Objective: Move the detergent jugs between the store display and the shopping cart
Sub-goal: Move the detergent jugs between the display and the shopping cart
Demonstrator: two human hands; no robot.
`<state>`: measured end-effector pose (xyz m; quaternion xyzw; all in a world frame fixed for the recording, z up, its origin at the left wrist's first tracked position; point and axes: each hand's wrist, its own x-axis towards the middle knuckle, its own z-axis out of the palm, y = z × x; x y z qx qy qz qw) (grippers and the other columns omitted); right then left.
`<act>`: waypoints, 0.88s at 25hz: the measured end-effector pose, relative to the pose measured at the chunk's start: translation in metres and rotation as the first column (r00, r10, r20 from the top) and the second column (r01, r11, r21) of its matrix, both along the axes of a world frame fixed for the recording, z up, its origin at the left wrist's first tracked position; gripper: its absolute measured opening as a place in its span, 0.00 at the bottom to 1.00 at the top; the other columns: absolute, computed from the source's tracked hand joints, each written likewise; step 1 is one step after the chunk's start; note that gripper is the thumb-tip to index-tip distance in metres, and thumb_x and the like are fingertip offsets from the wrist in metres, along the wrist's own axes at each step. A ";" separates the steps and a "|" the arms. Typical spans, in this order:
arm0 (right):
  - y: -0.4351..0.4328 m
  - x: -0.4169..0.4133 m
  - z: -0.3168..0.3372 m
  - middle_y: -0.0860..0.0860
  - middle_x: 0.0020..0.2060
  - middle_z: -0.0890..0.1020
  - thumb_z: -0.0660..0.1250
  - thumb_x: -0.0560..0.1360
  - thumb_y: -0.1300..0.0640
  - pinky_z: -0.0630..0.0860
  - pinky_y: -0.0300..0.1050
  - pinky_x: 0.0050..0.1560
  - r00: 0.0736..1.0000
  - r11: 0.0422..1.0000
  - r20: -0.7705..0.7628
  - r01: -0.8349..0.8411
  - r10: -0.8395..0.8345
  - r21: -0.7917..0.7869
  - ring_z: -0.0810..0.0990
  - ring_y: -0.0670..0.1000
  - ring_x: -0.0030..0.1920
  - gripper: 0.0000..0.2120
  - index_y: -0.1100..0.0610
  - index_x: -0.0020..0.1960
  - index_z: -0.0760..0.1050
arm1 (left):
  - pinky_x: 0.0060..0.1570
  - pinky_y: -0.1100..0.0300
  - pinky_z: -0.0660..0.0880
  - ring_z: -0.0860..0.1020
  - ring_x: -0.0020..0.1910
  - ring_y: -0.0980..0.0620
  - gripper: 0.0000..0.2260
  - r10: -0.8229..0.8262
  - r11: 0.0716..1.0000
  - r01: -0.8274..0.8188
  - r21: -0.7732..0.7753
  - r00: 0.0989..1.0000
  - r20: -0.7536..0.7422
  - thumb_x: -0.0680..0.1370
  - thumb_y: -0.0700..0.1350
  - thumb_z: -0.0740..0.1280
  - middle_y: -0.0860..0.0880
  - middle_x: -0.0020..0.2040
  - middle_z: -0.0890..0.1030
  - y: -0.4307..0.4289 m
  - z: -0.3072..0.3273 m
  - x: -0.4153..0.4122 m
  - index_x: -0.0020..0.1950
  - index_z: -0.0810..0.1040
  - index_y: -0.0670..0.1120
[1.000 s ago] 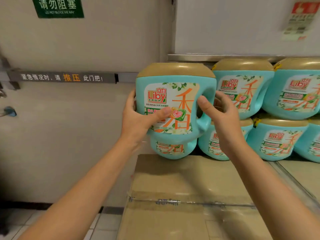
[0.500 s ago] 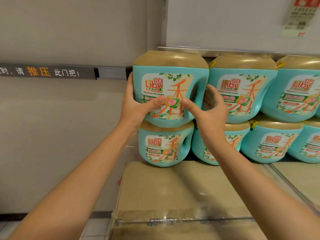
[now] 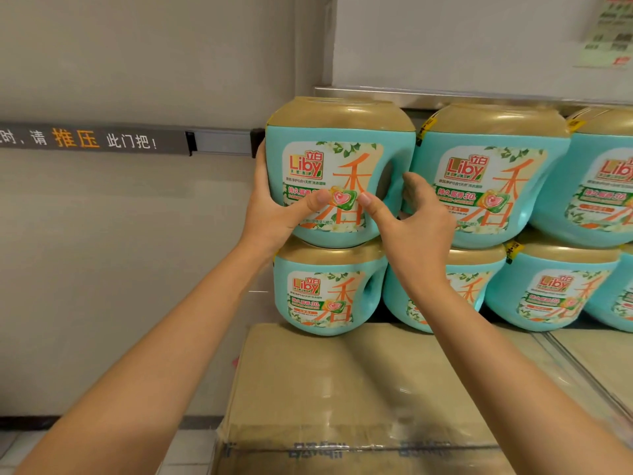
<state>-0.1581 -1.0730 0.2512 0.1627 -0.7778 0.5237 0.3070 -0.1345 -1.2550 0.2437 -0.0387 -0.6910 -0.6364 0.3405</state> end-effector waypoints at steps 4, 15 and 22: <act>0.000 0.001 -0.001 0.52 0.63 0.79 0.71 0.70 0.38 0.72 0.44 0.60 1.000 1.000 0.017 0.014 -0.014 0.007 0.76 0.52 0.64 0.35 0.56 0.70 0.71 | 0.55 0.54 0.80 0.79 0.58 0.60 0.46 0.186 0.977 -0.175 -0.120 0.978 0.092 0.60 0.65 0.77 0.59 0.60 0.80 0.006 -0.001 0.011 0.74 0.64 0.57; 0.055 0.040 -0.040 0.49 0.38 0.83 0.67 0.77 0.60 0.77 0.36 0.41 0.951 0.969 0.189 -0.237 0.245 -0.066 0.82 0.43 0.37 0.07 0.54 0.54 0.78 | 0.36 0.78 0.70 0.78 0.43 0.64 0.10 0.251 0.968 -0.236 -0.086 0.924 0.290 0.77 0.37 0.68 0.54 0.51 0.78 0.053 -0.040 0.091 0.52 0.77 0.52; 0.143 0.169 -0.104 0.52 0.28 0.81 0.66 0.76 0.66 0.72 0.34 0.28 0.870 0.926 0.428 -0.080 0.246 -0.369 0.74 0.45 0.25 0.06 0.58 0.46 0.80 | 0.37 0.69 0.72 0.78 0.35 0.63 0.10 -0.139 0.985 0.066 0.160 0.857 0.497 0.79 0.36 0.63 0.55 0.39 0.84 0.090 -0.087 0.194 0.48 0.81 0.49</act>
